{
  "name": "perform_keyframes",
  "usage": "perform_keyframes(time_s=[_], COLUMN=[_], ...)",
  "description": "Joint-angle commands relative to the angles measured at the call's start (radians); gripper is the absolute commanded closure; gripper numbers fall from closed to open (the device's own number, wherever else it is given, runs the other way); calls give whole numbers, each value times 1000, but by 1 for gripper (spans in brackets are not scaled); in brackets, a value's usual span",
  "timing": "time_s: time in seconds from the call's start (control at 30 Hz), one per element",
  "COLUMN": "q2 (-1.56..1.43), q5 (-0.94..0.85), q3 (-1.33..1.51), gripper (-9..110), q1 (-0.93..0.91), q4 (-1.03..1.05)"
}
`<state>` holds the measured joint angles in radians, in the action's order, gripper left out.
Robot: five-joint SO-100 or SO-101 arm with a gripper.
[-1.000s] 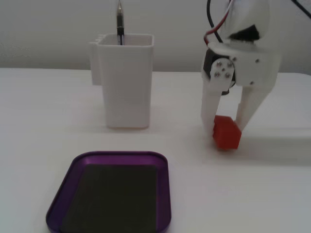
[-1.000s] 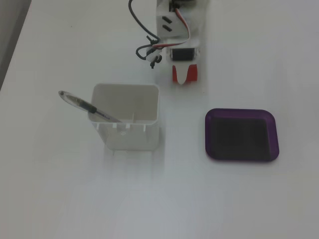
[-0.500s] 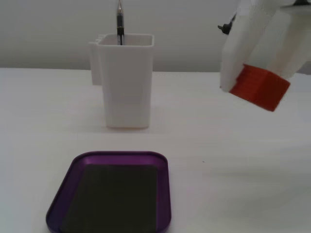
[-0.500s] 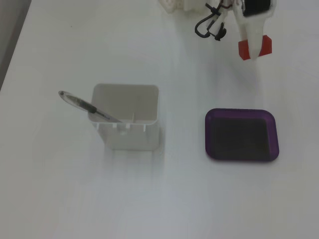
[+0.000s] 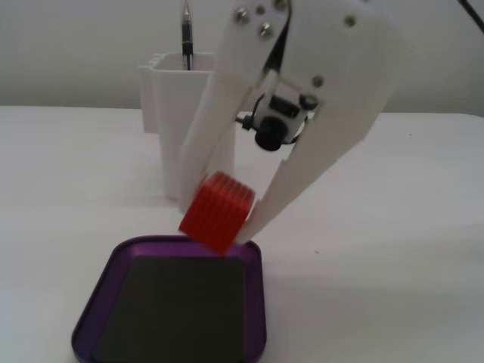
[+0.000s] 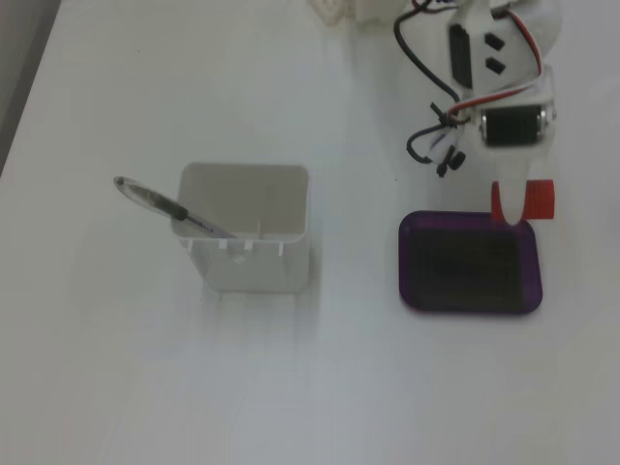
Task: Pick up the red cube and place it in the box.
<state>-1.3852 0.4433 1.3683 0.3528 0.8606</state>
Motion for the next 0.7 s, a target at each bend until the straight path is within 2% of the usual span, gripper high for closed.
perform_keyframes(time_s=[0.0, 0.33, 0.67], q2=[114, 330, 322], q5=[-3, -6, -75], q3=[-152, -313, -311], gripper=[102, 102, 102], q1=[-2, -160, -150], q4=[-9, -6, 77])
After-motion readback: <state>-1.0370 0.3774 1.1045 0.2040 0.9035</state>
